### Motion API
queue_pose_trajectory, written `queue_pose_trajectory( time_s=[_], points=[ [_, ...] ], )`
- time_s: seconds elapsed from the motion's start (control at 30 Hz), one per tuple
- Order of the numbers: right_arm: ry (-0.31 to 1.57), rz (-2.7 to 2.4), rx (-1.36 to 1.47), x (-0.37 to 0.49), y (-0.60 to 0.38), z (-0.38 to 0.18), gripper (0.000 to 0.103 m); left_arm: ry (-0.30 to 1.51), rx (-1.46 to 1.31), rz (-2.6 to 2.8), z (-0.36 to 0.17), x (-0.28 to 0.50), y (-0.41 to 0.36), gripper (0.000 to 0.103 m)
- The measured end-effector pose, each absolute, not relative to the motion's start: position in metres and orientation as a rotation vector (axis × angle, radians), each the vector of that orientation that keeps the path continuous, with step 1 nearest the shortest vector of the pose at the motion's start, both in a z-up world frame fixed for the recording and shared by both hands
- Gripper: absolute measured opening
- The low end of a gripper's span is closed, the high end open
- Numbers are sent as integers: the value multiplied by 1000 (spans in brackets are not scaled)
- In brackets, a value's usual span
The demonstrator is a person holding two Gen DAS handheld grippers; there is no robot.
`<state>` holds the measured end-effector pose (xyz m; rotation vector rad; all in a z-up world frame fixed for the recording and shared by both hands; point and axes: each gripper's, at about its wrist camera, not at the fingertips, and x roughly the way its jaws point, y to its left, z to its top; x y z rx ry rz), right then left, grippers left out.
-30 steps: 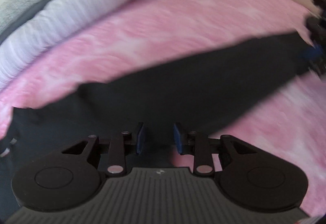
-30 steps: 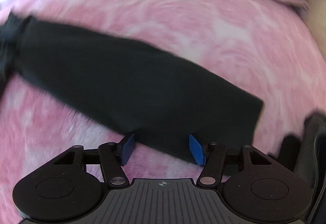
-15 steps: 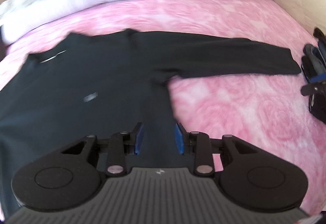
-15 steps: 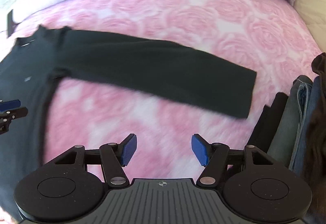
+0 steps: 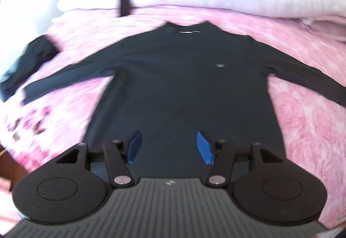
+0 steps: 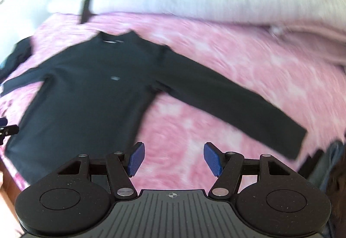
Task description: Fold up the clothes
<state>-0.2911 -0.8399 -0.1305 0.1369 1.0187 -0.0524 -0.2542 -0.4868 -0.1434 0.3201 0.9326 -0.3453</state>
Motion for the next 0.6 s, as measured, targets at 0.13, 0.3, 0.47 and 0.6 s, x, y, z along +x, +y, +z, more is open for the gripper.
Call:
queue_pose_trajectory(
  time_s=[0.13, 0.3, 0.47, 0.6],
  points=[
    [988, 27, 125, -300, -816, -120, 65, 914, 303, -228, -110, -303, -445, 65],
    [961, 49, 156, -328, -802, -99, 65, 903, 328, -155, -89, -336, -406, 69],
    [1009, 48, 165, -345, -793, -99, 65, 901, 337, -101, -84, -335, -371, 69],
    [1026, 37, 164, -351, -780, -109, 65, 884, 356, -120, -93, -317, -343, 69]
  ],
)
